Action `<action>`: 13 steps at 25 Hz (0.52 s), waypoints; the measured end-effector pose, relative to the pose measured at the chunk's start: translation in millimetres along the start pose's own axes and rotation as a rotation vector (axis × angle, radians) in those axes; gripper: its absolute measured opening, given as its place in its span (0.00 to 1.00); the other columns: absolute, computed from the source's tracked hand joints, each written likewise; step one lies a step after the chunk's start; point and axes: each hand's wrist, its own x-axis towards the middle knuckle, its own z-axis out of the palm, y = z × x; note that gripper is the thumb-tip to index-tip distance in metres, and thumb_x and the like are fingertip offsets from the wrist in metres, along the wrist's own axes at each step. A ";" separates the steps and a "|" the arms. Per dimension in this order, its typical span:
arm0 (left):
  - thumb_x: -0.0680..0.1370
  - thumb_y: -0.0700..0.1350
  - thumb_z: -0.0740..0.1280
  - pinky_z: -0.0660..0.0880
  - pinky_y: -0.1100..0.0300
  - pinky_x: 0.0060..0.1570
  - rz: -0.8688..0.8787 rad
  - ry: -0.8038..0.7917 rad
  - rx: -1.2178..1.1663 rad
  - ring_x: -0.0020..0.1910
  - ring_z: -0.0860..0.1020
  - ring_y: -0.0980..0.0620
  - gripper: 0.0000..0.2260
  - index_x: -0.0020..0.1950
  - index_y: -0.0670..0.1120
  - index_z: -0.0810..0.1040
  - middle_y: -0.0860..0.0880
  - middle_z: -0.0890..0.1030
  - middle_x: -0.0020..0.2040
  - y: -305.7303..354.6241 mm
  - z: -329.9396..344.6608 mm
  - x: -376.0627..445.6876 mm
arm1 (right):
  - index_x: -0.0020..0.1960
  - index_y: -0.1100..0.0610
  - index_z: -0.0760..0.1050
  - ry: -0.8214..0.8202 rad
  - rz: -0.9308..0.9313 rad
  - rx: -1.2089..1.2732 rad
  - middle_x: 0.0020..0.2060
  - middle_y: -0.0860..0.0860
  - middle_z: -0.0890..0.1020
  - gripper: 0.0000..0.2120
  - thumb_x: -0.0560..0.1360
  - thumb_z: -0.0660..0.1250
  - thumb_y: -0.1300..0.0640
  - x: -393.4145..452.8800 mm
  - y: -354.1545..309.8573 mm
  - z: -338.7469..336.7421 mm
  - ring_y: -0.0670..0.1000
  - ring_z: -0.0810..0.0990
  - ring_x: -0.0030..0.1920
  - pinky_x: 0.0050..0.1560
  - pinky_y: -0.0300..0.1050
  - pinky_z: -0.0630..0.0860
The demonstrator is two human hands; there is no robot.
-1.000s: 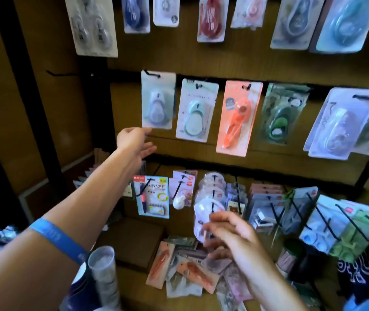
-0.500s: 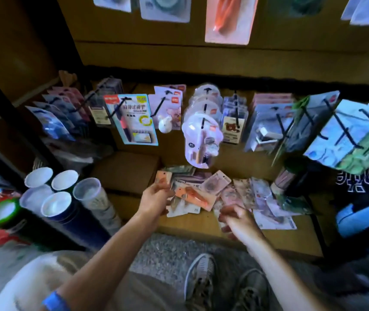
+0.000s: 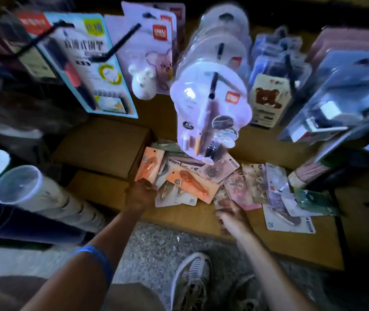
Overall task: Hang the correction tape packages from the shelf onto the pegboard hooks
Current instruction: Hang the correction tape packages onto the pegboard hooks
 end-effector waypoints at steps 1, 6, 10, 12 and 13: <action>0.70 0.45 0.69 0.74 0.56 0.53 0.046 0.100 0.047 0.49 0.82 0.40 0.05 0.42 0.45 0.82 0.40 0.84 0.48 -10.2 5.4 8.1 | 0.47 0.47 0.76 -0.006 0.008 0.017 0.44 0.52 0.81 0.07 0.74 0.69 0.59 9.6 0.6 4.7 0.54 0.78 0.45 0.38 0.46 0.74; 0.71 0.45 0.72 0.74 0.49 0.62 -0.071 -0.109 0.011 0.61 0.77 0.37 0.11 0.53 0.45 0.84 0.39 0.81 0.59 -36.5 6.7 39.8 | 0.56 0.48 0.80 -0.107 0.028 0.135 0.54 0.47 0.81 0.13 0.76 0.67 0.61 36.9 -4.8 22.4 0.50 0.78 0.55 0.57 0.54 0.77; 0.72 0.35 0.72 0.77 0.49 0.56 -0.067 -0.089 -0.184 0.53 0.81 0.37 0.12 0.34 0.51 0.81 0.41 0.84 0.45 -39.2 3.7 39.3 | 0.55 0.52 0.81 -0.034 0.107 0.384 0.55 0.53 0.82 0.13 0.75 0.67 0.66 39.5 -6.6 26.1 0.54 0.79 0.56 0.59 0.54 0.76; 0.70 0.28 0.71 0.77 0.46 0.56 -0.074 -0.051 -0.311 0.55 0.80 0.36 0.18 0.30 0.49 0.76 0.40 0.82 0.44 -41.0 7.1 32.4 | 0.50 0.53 0.81 0.004 0.143 0.526 0.52 0.54 0.83 0.10 0.73 0.69 0.65 36.3 -8.9 26.4 0.55 0.79 0.55 0.62 0.55 0.75; 0.69 0.26 0.71 0.76 0.48 0.54 -0.096 -0.040 -0.358 0.56 0.79 0.36 0.18 0.31 0.47 0.73 0.39 0.81 0.46 -38.6 8.0 29.5 | 0.49 0.53 0.81 0.042 0.129 0.540 0.51 0.54 0.84 0.09 0.72 0.70 0.65 36.0 -9.8 26.6 0.55 0.80 0.55 0.63 0.56 0.74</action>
